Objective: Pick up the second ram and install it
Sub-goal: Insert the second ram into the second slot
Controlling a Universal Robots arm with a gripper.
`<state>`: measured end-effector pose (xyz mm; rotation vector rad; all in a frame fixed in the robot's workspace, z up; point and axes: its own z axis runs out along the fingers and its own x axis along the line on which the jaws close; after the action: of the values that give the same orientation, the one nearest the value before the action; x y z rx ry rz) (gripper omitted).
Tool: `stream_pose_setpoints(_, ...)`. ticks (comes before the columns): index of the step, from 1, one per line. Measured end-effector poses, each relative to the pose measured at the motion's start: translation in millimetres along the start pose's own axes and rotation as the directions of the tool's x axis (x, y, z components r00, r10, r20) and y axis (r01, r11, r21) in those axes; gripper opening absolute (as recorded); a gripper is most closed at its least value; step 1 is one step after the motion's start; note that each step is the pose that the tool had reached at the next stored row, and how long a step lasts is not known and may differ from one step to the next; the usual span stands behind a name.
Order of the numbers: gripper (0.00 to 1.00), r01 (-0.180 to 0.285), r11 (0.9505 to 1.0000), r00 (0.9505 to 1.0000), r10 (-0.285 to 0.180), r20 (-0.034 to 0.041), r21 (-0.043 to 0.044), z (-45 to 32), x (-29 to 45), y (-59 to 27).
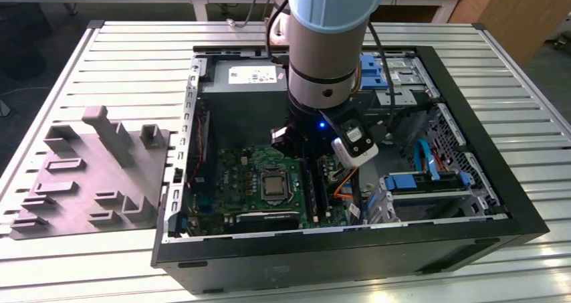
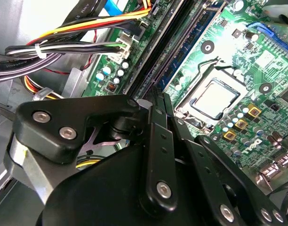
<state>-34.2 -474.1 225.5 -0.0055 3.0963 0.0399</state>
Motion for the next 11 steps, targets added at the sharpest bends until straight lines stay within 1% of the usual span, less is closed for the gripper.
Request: stream_pose_setpoints(11,0.12,-0.011,0.9999,0.9999,0.011,0.0004,0.0002,1.2,-0.2,0.0)
